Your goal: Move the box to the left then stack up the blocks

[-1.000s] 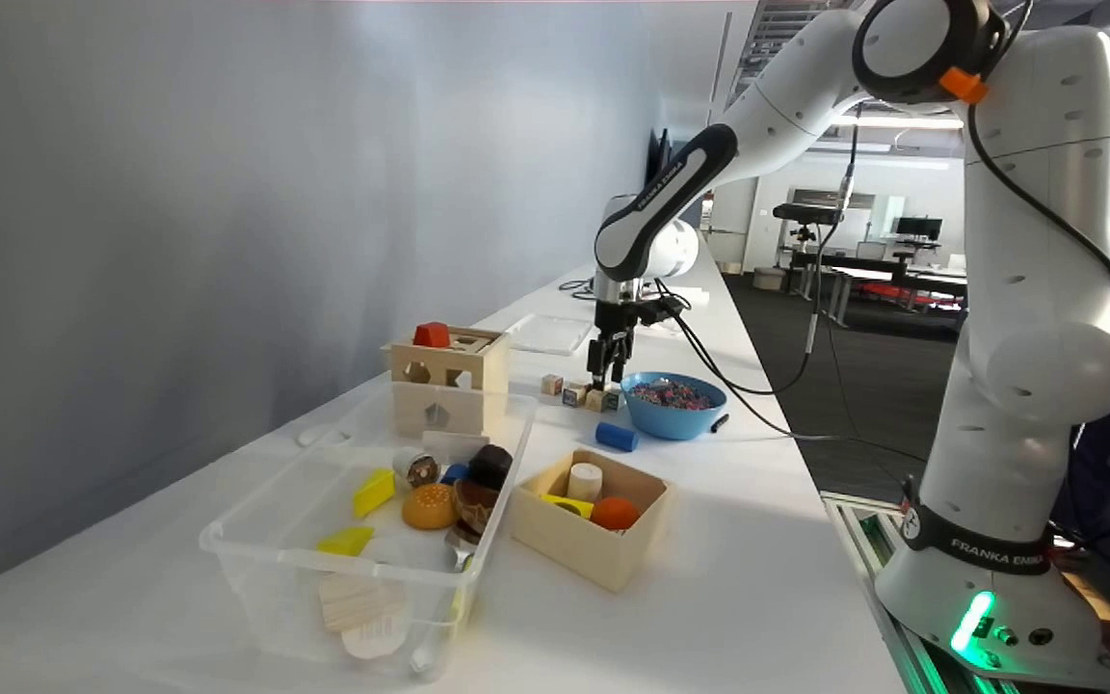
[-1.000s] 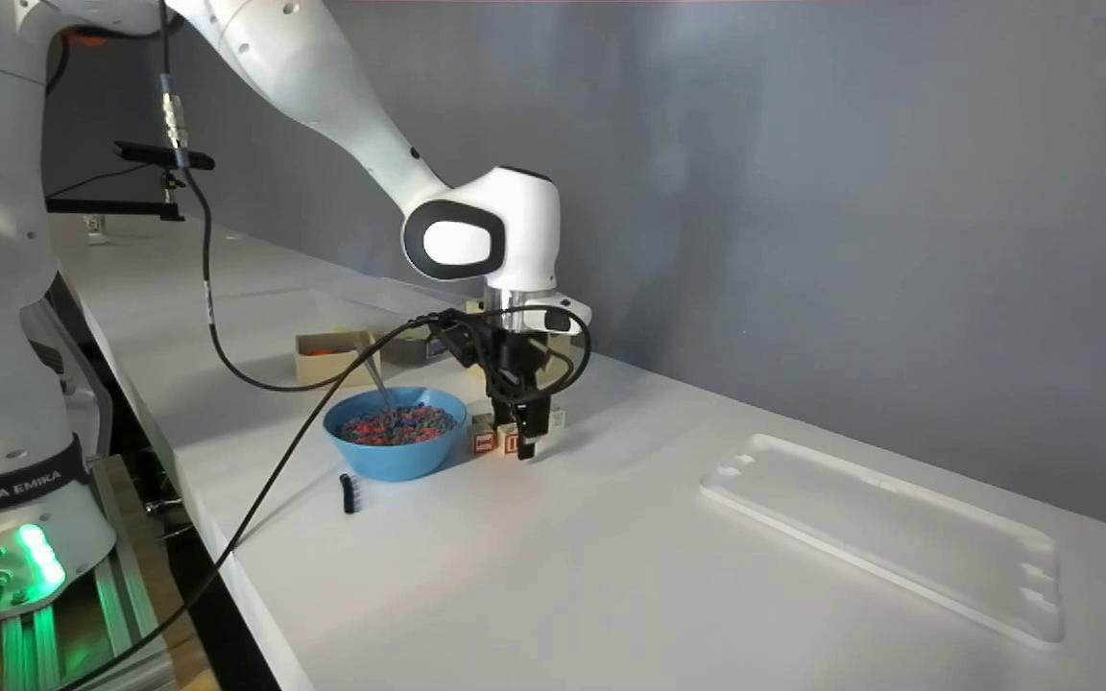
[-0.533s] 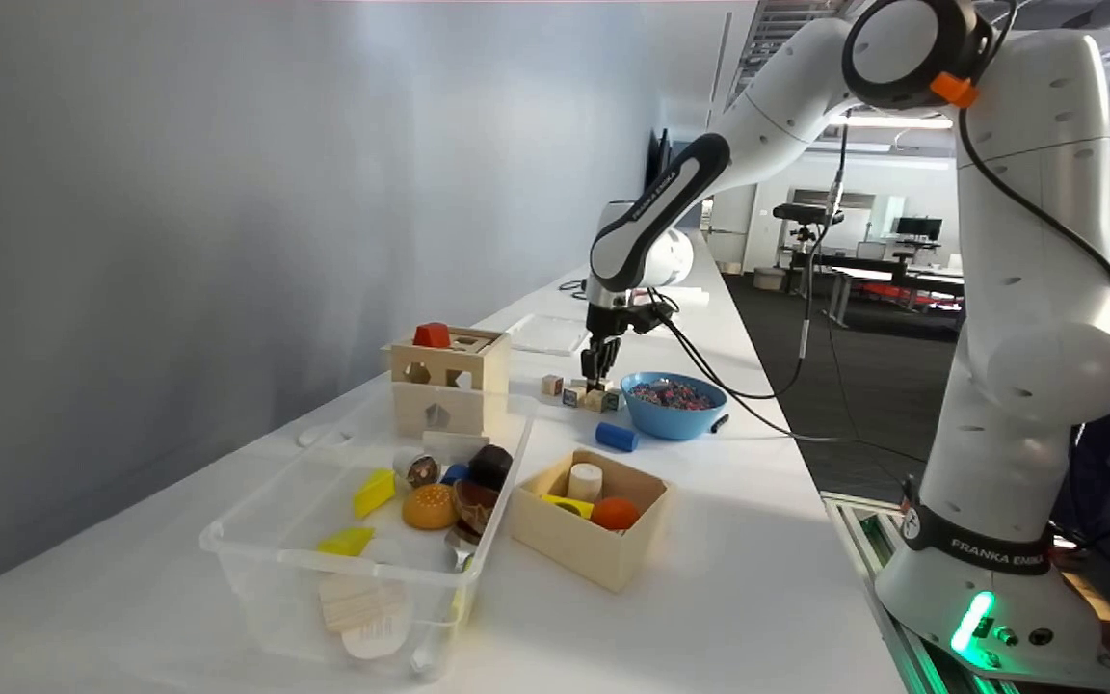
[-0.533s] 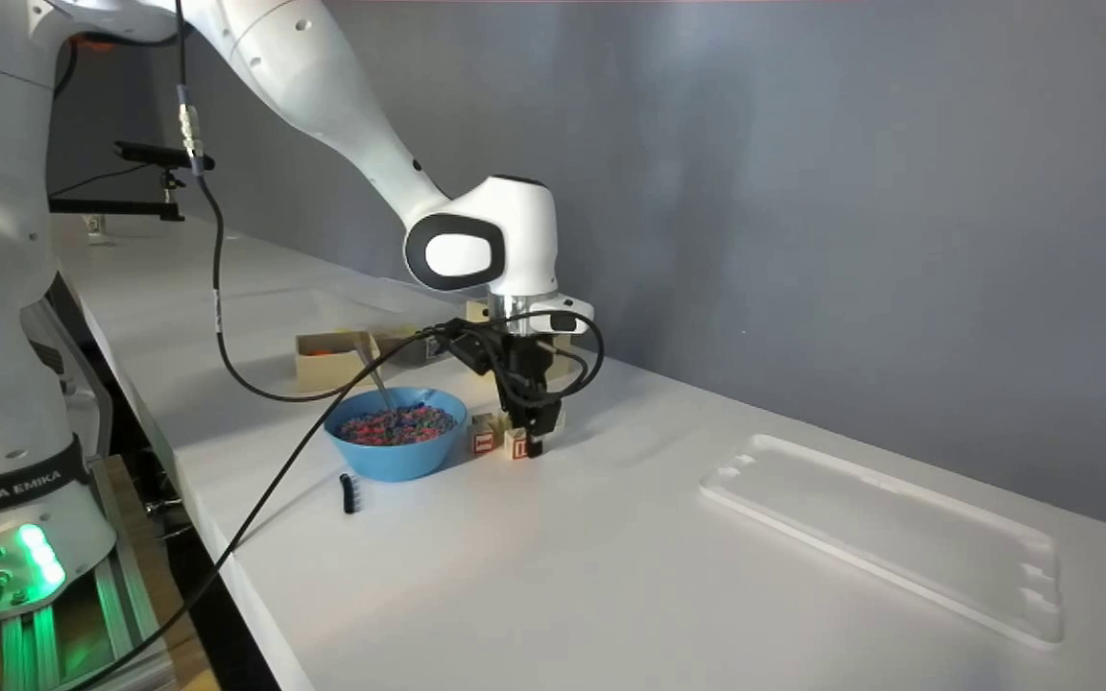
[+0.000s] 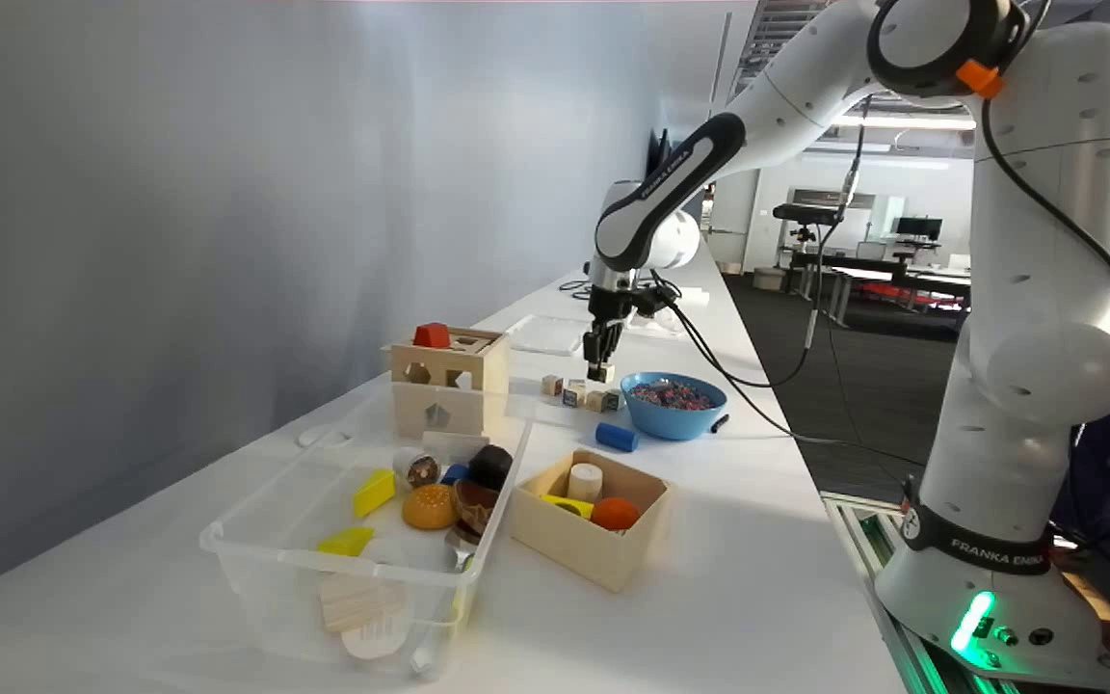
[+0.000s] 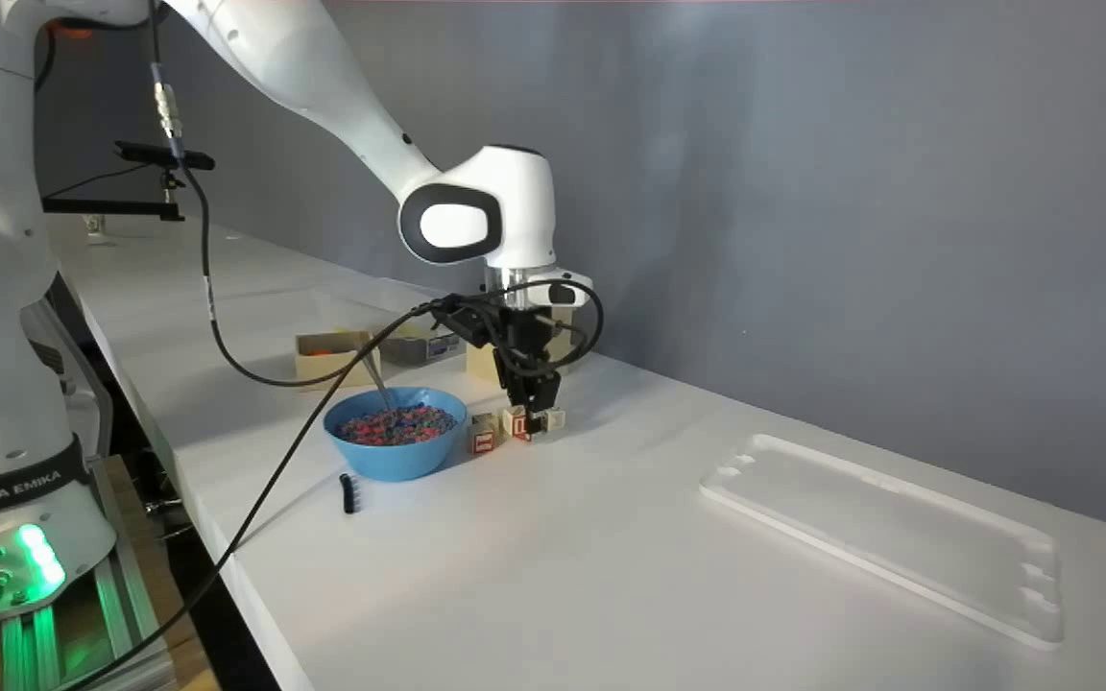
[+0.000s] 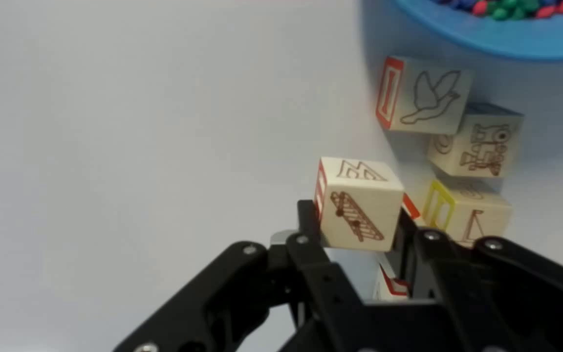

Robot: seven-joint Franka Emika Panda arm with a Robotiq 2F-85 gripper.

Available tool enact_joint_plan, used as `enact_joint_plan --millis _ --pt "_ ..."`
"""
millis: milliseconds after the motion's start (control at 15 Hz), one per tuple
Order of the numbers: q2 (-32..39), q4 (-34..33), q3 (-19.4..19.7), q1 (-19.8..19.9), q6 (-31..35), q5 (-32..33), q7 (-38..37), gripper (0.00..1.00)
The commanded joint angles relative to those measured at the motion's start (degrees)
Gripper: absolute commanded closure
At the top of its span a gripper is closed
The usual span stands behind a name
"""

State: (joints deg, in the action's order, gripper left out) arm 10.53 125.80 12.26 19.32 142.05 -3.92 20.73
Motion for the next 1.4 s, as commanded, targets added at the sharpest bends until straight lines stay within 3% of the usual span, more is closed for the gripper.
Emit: enact_joint_plan --millis 0,200,600,867,1333 --pt "-6.2 1.8 0.5 -0.4 -4.5 0.3 1.6 0.89" --pt "-5.9 0.7 0.2 -1.5 -3.3 -0.9 0.3 0.89" --pt "-3.9 1.3 -0.8 -5.9 1.8 3.5 -11.4 0.89" --pt "-1.3 0.0 -0.5 -7.5 0.2 6.6 -16.0 0.89" --pt "1.6 -1.6 -0.7 -7.3 -0.9 6.7 -16.4 0.89"
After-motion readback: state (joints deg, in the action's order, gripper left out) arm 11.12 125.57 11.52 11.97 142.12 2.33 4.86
